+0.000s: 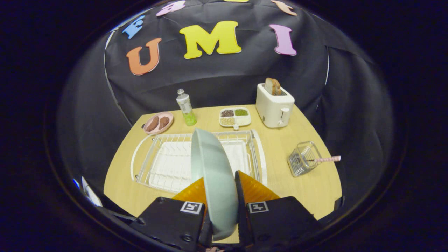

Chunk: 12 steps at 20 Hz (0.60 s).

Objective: Take the plate from the dish rack, then take the spoon from the basket and place it into the plate.

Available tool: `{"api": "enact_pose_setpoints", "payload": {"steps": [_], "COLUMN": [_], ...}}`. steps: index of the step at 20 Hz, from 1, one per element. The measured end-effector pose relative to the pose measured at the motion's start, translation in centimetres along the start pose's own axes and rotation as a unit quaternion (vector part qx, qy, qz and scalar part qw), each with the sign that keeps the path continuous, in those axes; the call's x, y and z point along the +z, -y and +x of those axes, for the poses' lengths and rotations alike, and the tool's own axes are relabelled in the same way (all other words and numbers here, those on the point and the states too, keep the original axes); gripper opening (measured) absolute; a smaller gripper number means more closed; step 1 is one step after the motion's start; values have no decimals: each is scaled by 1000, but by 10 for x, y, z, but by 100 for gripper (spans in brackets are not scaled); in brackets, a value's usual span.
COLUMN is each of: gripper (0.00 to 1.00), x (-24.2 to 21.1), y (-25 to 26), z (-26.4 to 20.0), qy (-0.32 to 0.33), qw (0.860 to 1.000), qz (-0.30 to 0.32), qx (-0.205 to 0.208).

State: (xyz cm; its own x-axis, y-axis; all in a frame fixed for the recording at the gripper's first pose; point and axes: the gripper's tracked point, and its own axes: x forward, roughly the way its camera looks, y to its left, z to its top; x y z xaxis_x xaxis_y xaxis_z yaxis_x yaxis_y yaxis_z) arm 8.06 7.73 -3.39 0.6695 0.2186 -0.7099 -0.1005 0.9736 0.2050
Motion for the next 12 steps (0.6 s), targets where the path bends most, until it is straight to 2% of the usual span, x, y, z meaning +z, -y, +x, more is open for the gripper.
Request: {"api": "enact_pose_setpoints", "payload": {"steps": [3, 5, 10, 12], "gripper": [34, 34, 34, 34], "x": [-53, -89, -153, -163], "y": [19, 18, 25, 34], "z": [8, 15, 52, 68], "qy": [-18, -39, -92, -99], "qw": [999, 994, 966, 959], "qz": [37, 77, 184, 210], "qx": [29, 74, 158, 163]}}
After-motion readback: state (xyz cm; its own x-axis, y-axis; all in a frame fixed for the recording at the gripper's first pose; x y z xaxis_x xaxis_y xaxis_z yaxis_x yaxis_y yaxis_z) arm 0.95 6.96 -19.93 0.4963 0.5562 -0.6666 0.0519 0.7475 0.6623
